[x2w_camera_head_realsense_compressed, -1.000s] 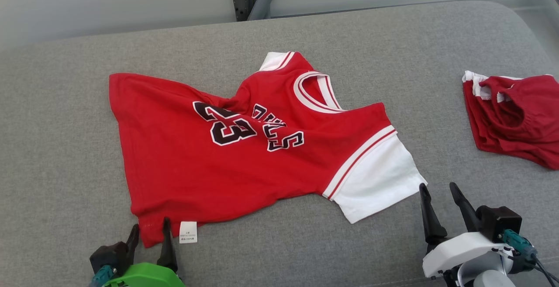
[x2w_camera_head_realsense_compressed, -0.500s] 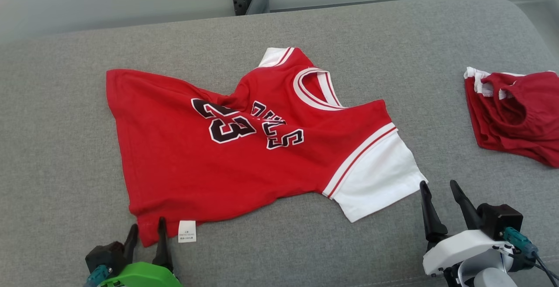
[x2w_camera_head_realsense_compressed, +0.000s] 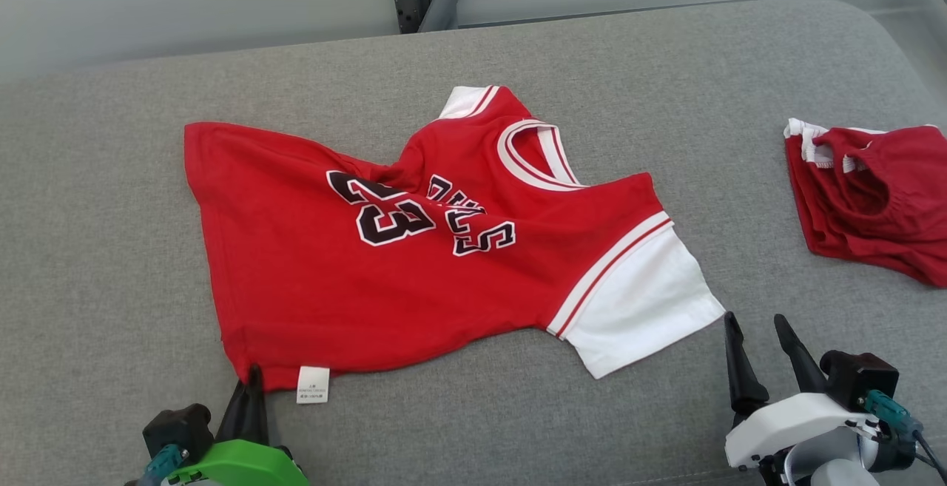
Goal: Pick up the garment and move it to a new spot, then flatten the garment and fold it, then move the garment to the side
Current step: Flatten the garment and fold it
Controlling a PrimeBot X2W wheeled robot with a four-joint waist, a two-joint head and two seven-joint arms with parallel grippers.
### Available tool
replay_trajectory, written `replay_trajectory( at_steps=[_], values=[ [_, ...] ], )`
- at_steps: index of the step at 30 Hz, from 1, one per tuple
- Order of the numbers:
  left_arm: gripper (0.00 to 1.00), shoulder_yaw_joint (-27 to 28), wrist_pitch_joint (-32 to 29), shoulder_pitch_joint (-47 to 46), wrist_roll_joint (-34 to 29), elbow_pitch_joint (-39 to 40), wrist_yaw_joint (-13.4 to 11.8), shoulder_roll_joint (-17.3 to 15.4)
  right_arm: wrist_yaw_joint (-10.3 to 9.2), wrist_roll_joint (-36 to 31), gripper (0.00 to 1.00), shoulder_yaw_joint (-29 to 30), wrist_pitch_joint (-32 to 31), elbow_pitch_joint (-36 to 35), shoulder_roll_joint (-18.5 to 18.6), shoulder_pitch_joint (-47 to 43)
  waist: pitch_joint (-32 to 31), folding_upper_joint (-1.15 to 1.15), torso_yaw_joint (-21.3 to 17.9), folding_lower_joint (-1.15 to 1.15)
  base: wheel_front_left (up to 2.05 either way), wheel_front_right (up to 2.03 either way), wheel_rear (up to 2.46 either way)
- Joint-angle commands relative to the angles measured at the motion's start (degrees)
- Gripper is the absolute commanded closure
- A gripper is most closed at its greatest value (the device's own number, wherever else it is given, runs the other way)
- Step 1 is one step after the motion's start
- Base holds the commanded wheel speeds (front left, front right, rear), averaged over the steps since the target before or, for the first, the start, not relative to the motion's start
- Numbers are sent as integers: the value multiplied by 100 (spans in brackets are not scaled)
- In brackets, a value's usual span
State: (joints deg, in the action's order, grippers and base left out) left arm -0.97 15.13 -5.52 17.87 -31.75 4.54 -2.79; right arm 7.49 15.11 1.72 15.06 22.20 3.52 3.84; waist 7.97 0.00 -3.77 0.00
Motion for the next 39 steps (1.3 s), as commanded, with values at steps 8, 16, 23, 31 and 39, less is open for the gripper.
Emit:
replay_trajectory(
  at_steps=[8,16,23,31,39],
  values=[
    [100,9,-2,135,-145,15,36,-24,-1,44,0,220,13,722,22,377,41,0,243,0,0,0,0],
    [100,-153,-2,29,-152,50,62,-25,-1,35,0,35,14,1504,25,836,150,0,370,0,0,0,0],
    [100,-257,-2,-15,-121,67,75,-24,-1,171,84,-136,-1,1992,1,1019,158,0,334,0,0,0,0],
    [100,-126,-2,-28,-256,173,108,-24,-4,452,100,-222,7,1709,66,1135,-8,0,332,0,0,0,0],
    [100,62,-2,-527,-506,1413,268,-277,-4,1087,100,-225,14,-667,299,1328,-506,0,282,0,0,0,0]
  ],
)
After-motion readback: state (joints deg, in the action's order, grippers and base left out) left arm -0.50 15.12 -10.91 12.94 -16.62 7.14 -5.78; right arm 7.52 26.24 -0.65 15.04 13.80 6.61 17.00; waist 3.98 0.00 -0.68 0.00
